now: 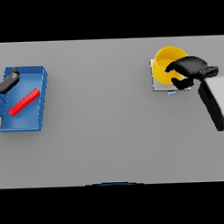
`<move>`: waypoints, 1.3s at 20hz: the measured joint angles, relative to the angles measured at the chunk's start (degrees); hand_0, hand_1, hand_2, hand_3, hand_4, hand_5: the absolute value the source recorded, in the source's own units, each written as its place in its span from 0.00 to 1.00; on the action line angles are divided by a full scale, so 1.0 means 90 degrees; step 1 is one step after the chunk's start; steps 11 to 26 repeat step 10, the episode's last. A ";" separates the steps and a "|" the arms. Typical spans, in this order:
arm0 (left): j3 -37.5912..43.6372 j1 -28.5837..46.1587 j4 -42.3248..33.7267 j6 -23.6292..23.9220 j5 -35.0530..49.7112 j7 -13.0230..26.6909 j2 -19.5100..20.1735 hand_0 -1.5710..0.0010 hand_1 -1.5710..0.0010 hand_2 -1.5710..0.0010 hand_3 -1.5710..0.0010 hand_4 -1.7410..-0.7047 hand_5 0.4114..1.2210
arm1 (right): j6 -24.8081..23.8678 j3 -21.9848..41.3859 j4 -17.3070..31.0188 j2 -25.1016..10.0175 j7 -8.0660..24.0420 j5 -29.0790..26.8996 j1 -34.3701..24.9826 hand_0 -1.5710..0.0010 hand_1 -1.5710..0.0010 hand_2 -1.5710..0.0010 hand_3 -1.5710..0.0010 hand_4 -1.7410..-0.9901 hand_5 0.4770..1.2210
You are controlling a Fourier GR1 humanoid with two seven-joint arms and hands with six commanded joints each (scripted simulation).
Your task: Pick up the red beaker and tilt it to pour out 1 green nut into yellow bowl. Pick up the yellow bowl and place it on the metallic measuring scale.
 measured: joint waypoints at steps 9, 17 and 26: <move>0.0000 -0.0028 0.0023 0.0010 -0.0015 -0.0009 0.0008 1.00 1.00 1.00 1.00 0.98 0.31 | 0.0022 -0.0103 0.0162 0.0075 0.0159 -0.0071 -0.0053 0.98 0.98 0.98 0.89 0.33 0.37; -0.0016 -0.0033 0.0020 0.0044 -0.0034 0.0000 -0.0025 1.00 1.00 1.00 1.00 0.98 0.31 | 0.0023 -0.0119 0.0258 0.0090 0.0161 -0.0074 -0.0083 0.99 0.99 0.98 0.91 0.35 0.35; -0.0016 -0.0033 0.0020 0.0044 -0.0034 0.0000 -0.0025 1.00 1.00 1.00 1.00 0.98 0.31 | 0.0023 -0.0119 0.0258 0.0090 0.0161 -0.0074 -0.0083 0.99 0.99 0.98 0.91 0.35 0.35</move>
